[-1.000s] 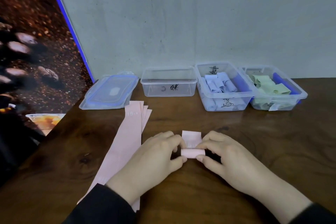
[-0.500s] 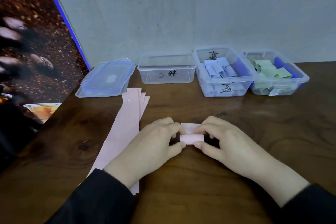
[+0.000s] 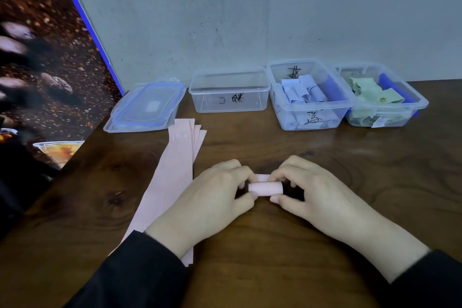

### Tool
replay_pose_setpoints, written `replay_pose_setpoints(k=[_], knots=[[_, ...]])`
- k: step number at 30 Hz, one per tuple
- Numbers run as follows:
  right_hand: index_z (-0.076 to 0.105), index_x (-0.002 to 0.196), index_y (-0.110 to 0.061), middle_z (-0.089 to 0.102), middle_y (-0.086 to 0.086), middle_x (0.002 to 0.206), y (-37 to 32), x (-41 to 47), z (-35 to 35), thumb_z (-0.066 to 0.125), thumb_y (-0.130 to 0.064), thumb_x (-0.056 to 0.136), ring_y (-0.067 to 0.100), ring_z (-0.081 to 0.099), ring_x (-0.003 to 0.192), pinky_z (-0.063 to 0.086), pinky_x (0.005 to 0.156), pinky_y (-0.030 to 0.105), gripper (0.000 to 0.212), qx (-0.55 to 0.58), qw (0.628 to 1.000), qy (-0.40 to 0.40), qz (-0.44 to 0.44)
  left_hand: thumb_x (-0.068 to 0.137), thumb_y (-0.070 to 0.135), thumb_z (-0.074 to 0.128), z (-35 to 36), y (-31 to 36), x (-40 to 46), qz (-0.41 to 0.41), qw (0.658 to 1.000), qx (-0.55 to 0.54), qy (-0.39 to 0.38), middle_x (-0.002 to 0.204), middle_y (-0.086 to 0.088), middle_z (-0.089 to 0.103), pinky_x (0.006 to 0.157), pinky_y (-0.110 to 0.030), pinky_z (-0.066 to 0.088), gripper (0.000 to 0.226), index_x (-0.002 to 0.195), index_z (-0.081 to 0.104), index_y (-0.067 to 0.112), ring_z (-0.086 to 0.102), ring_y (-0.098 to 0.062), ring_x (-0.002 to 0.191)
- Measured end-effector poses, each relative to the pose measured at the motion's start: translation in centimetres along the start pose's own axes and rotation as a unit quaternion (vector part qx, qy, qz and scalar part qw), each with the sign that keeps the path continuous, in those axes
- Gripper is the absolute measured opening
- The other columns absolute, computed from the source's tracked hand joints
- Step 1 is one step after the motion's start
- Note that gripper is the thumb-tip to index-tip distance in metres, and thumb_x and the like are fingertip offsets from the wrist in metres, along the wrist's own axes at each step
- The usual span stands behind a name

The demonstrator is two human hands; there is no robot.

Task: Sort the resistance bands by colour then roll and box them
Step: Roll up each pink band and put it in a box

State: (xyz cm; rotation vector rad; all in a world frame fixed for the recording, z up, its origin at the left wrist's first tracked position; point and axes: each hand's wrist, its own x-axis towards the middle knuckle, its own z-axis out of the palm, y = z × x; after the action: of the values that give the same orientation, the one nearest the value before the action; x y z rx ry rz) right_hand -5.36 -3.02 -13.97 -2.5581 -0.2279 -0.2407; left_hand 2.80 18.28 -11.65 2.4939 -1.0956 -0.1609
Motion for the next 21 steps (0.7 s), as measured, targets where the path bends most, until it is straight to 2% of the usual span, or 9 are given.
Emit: replay_pose_setpoints(k=[3, 6, 9, 11, 14, 18, 21], knots=[[0.068, 0.111, -0.037, 0.052, -0.021, 0.106, -0.01, 0.05, 0.01, 0.067, -0.041, 0.093, 0.004, 0.053, 0.102, 0.045, 0.083, 0.019, 0.018, 0.001, 1.0, 0.001, 0.003, 0.096, 0.042, 0.059, -0.07, 0.05, -0.02, -0.004, 1.0, -0.006, 0.002, 0.094, 0.017, 0.05, 0.068, -0.016, 0.039, 0.021, 0.116, 0.059, 0.039, 0.051, -0.003, 0.085], [0.069, 0.114, -0.038, 0.052, -0.021, 0.105, -0.04, 0.06, 0.01, 0.065, -0.043, 0.094, 0.005, 0.053, 0.102, 0.042, 0.082, 0.016, 0.021, 0.001, 1.0, 0.004, 0.01, 0.094, 0.042, 0.062, -0.19, 0.02, 0.05, -0.006, 1.0, -0.013, 0.003, 0.094, 0.016, 0.051, 0.071, -0.019, 0.046, 0.022, 0.115, 0.055, 0.042, 0.051, -0.003, 0.086], [0.064, 0.111, -0.04, 0.052, -0.021, 0.104, -0.24, 0.11, -0.01, 0.064, -0.042, 0.093, 0.005, 0.052, 0.1, 0.044, 0.08, 0.019, 0.018, -0.007, 1.0, 0.008, 0.009, 0.096, 0.04, 0.06, -0.09, -0.04, 0.13, -0.007, 1.0, 0.0, 0.005, 0.095, 0.016, 0.05, 0.069, -0.016, 0.041, 0.021, 0.117, 0.059, 0.041, 0.05, -0.002, 0.086], [0.065, 0.108, -0.04, 0.053, -0.021, 0.105, -0.3, 0.18, -0.02, 0.063, -0.042, 0.094, 0.005, 0.053, 0.1, 0.045, 0.081, 0.02, 0.014, -0.006, 1.0, 0.013, 0.011, 0.098, 0.04, 0.058, 0.05, 0.05, 0.25, -0.011, 1.0, 0.003, 0.011, 0.096, 0.017, 0.049, 0.067, -0.013, 0.037, 0.023, 0.12, 0.058, 0.041, 0.05, -0.003, 0.087], [0.069, 0.108, -0.038, 0.053, -0.022, 0.104, -0.19, 0.37, 0.08, 0.06, -0.044, 0.095, 0.005, 0.055, 0.097, 0.047, 0.078, 0.021, 0.017, -0.011, 0.999, 0.029, 0.014, 0.098, 0.038, 0.058, 0.11, 0.23, 0.42, -0.011, 1.0, 0.003, 0.025, 0.096, 0.018, 0.048, 0.067, -0.013, 0.037, 0.022, 0.119, 0.055, 0.04, 0.05, -0.002, 0.086], [0.072, 0.114, -0.03, 0.049, -0.022, 0.102, -0.11, 0.59, 0.6, 0.056, -0.044, 0.095, 0.004, 0.054, 0.096, 0.051, 0.077, 0.025, 0.028, -0.038, 0.997, 0.063, 0.003, 0.1, 0.035, 0.055, 0.23, 0.14, 0.5, -0.009, 0.999, -0.001, 0.048, 0.099, 0.017, 0.05, 0.074, -0.022, 0.048, 0.015, 0.113, 0.062, 0.038, 0.051, -0.004, 0.088], [0.072, 0.11, -0.029, 0.049, -0.02, 0.102, -0.34, 0.85, 0.88, 0.057, -0.036, 0.097, 0.006, 0.051, 0.096, 0.054, 0.073, 0.03, 0.021, -0.056, 0.995, 0.084, -0.014, 0.102, 0.038, 0.052, 0.39, 0.07, 0.69, -0.014, 0.998, 0.001, 0.06, 0.103, 0.017, 0.052, 0.079, -0.028, 0.051, 0.021, 0.118, 0.065, 0.038, 0.053, -0.005, 0.092]])
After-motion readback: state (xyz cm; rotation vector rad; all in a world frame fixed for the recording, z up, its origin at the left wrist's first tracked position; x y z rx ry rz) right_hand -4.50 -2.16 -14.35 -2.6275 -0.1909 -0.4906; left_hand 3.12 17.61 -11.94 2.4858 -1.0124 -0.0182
